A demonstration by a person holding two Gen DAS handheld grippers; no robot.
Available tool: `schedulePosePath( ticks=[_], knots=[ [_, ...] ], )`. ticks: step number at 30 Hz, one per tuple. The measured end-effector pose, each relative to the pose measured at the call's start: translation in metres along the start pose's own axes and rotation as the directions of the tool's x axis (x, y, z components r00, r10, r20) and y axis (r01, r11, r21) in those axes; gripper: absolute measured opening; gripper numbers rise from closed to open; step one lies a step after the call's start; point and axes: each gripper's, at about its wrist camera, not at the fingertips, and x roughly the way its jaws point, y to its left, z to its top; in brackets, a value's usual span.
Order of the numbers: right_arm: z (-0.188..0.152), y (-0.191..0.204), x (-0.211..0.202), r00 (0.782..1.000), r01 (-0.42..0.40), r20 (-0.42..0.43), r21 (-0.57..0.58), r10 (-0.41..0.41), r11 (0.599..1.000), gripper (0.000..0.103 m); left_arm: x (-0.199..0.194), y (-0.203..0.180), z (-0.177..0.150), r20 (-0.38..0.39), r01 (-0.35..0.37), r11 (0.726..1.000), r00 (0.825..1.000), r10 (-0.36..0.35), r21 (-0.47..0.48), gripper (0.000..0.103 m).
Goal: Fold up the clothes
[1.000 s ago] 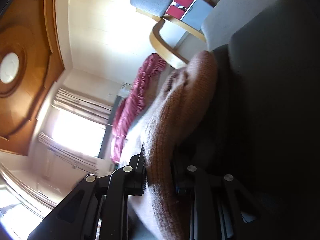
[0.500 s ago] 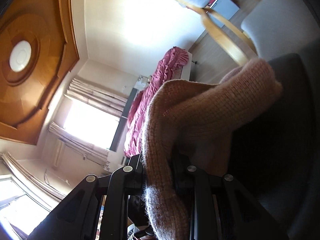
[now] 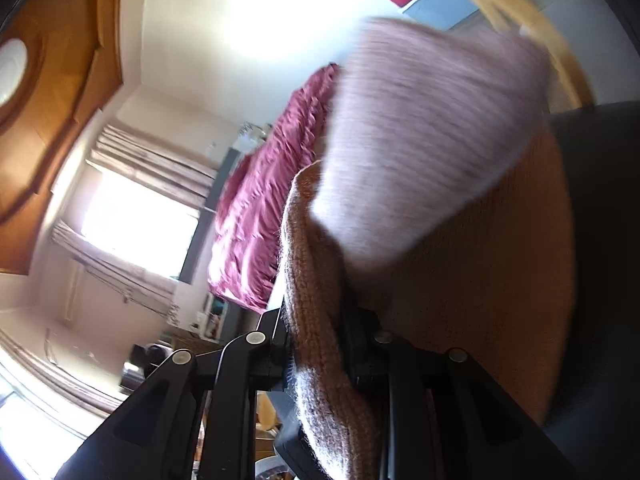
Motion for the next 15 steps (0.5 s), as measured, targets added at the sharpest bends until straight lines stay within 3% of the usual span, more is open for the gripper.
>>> schedulePosePath(
  ticks=[3, 8, 13, 15],
  knots=[
    [-0.007, 0.017, 0.049, 0.997, 0.065, -0.042, -0.001, -0.065, 0.998, 0.021, -0.005, 0.016, 0.002, 0.018, 0.076, 0.995, 0.997, -0.075, -0.069, 0.024],
    [-0.016, 0.027, 0.115, 0.972, 0.202, -0.111, -0.047, -0.206, 0.978, 0.020, -0.027, 0.050, -0.006, 0.135, 0.166, 0.956, 0.981, -0.137, -0.241, 0.021],
    [-0.021, 0.011, 0.155, 0.925, 0.330, -0.165, -0.093, -0.342, 0.939, 0.023, -0.032, 0.062, -0.005, 0.164, 0.209, 0.937, 0.972, -0.168, -0.279, 0.020],
    [-0.026, 0.009, 0.169, 0.889, 0.387, -0.208, -0.134, -0.407, 0.912, 0.027, -0.033, 0.065, -0.004, 0.171, 0.226, 0.931, 0.968, -0.182, -0.286, 0.020]
  ],
)
